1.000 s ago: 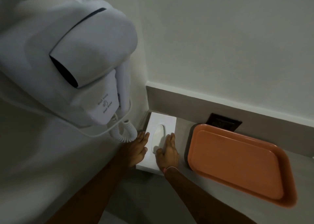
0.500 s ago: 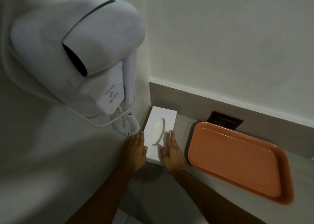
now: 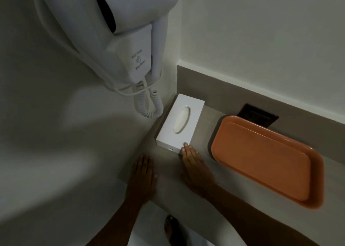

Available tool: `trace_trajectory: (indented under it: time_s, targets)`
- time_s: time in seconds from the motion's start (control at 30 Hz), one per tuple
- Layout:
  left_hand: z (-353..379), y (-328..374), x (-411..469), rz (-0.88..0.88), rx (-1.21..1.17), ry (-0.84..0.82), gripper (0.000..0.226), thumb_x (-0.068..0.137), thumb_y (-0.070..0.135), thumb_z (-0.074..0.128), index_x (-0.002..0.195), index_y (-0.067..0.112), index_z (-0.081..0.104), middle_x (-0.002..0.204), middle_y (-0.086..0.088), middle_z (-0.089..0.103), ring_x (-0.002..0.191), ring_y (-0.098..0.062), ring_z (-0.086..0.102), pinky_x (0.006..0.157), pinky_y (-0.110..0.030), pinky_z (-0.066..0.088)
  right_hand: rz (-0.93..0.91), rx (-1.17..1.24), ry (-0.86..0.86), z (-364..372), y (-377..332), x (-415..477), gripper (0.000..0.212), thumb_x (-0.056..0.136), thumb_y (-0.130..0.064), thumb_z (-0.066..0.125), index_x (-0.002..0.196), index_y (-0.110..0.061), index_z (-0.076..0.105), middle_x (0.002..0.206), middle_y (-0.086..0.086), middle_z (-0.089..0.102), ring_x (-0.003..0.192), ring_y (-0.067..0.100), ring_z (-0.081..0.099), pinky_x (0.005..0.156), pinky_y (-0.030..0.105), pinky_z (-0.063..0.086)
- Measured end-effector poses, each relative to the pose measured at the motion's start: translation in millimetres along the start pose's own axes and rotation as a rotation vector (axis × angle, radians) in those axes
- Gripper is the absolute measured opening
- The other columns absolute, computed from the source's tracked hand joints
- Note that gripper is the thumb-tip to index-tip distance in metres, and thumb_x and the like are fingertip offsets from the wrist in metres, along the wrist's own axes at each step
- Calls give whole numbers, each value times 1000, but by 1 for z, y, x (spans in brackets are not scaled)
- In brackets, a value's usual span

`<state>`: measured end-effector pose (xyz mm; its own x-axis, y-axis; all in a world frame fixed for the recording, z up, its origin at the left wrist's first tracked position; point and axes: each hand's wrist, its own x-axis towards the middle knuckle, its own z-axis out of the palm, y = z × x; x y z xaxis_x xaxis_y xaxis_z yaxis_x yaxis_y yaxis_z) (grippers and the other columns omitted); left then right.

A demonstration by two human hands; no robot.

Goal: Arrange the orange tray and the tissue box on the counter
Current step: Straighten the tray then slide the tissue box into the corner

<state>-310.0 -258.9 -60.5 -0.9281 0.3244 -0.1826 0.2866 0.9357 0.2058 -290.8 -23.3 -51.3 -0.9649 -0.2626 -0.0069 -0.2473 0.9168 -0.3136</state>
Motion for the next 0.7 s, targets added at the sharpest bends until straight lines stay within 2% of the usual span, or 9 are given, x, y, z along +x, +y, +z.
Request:
trace_trajectory:
  time_s: [0.1, 0.2, 0.3, 0.5, 0.7]
  targets:
    - [0, -1, -2, -1, 2, -4, 67, 95, 45, 17, 147, 3, 23, 156, -19, 28, 146, -35, 21, 119, -49, 19, -6, 18, -25, -1, -2, 16, 77, 90, -28, 45, 152, -4, 6, 162, 18, 6, 150, 30, 3, 122, 44, 7]
    - [0, 0, -1, -13, 8, -12, 66, 93, 41, 22, 149, 5, 19, 158, -18, 23, 148, -33, 17, 120, -48, 18, 28, 54, -16, -4, -6, 37, 70, 99, -34, 37, 153, -8, 2, 163, 13, -2, 150, 27, -3, 121, 38, 0]
    - [-2, 1, -2, -18, -7, -21, 67, 92, 41, 20, 149, 5, 19, 158, -18, 23, 148, -33, 16, 121, -49, 16, 13, 52, -35, -8, -8, 50, 68, 100, -33, 34, 153, -10, -2, 163, 10, -6, 150, 26, -6, 122, 38, 0]
    - [-2, 1, -3, -14, -19, -9, 66, 93, 40, 21, 148, 5, 20, 158, -18, 24, 147, -34, 18, 120, -49, 15, -14, 30, -70, -10, -11, 57, 70, 97, -22, 38, 153, -9, -2, 163, 11, -8, 150, 28, -9, 123, 42, 0]
    - [1, 1, -3, -14, 19, -30, 69, 92, 43, 15, 150, 6, 14, 160, -17, 18, 149, -32, 11, 121, -47, 9, -19, 15, -119, -12, -10, 57, 75, 95, -23, 40, 154, -11, -4, 163, 10, -12, 150, 29, -11, 122, 43, -1]
